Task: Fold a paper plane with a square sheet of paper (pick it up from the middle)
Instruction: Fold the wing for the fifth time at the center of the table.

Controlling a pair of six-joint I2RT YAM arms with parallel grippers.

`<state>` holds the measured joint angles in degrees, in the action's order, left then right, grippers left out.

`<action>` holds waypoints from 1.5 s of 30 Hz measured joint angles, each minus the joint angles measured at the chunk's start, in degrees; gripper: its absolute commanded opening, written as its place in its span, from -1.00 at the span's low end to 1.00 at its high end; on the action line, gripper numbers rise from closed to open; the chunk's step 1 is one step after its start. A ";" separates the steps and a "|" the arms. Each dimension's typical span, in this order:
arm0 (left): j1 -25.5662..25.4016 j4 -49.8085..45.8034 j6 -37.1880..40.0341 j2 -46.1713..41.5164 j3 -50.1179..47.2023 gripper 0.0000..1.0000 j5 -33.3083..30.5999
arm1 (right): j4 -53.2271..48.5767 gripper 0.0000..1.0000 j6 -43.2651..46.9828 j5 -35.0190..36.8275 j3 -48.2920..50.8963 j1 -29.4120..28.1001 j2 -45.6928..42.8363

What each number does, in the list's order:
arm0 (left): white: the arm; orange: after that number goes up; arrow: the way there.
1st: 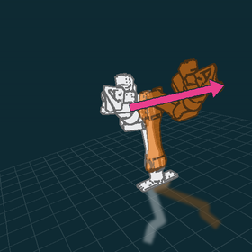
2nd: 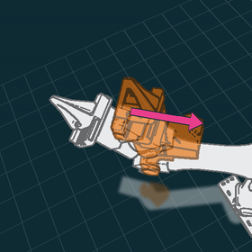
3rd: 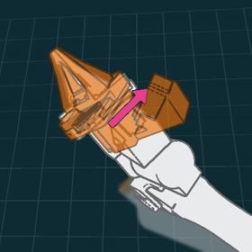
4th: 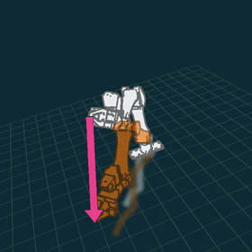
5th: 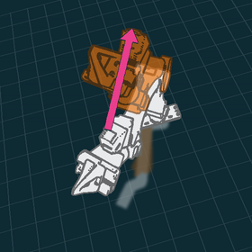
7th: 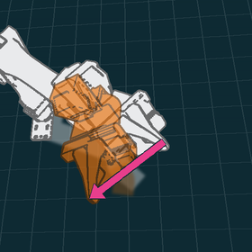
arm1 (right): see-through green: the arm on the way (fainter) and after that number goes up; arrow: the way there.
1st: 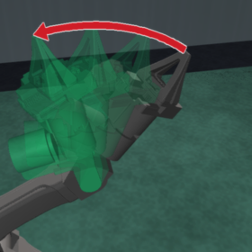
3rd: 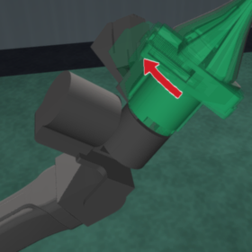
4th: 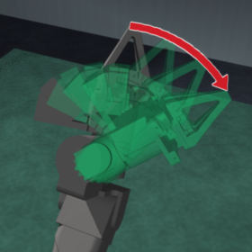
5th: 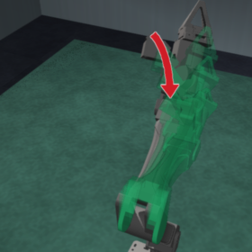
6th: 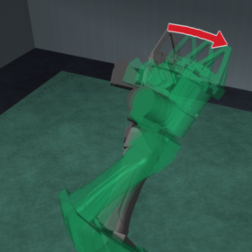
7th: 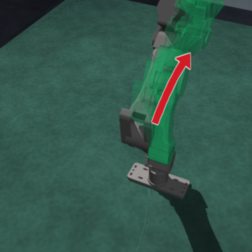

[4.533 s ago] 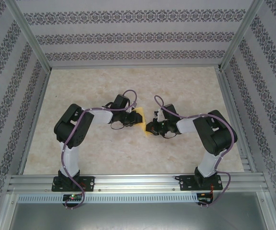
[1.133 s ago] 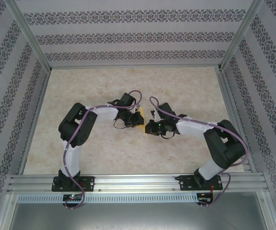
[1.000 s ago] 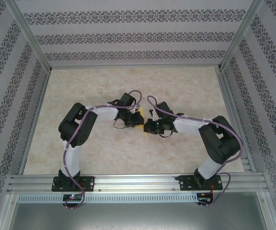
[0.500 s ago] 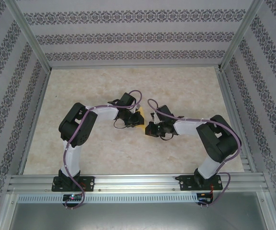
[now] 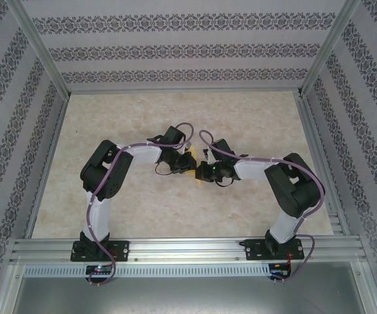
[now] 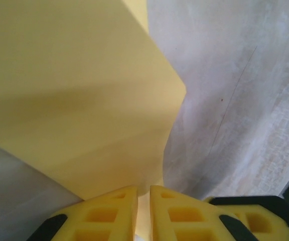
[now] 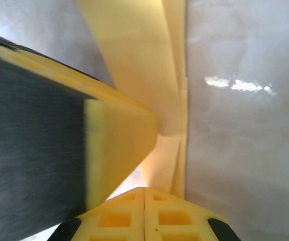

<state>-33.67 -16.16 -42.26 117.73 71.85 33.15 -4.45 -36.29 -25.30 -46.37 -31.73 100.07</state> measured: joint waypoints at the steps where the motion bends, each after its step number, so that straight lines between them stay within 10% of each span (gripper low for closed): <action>1: 0.00 -0.04 0.02 0.07 0.13 -0.67 0.11 | 0.26 -0.87 0.00 0.00 0.13 0.00 0.35; 25: 2.91 -3.15 19.47 -3.93 2.21 -0.64 1.88 | 1.01 -0.88 2.19 -0.07 1.36 0.76 -0.02; 45: 3.19 -2.86 20.87 1.97 3.76 -0.74 0.76 | -0.92 -0.87 3.41 -1.09 0.20 1.14 0.70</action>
<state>-30.48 -19.03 -21.39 119.70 75.61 33.91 -5.37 -32.88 -26.39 -46.17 -30.59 100.77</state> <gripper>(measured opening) 0.133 0.065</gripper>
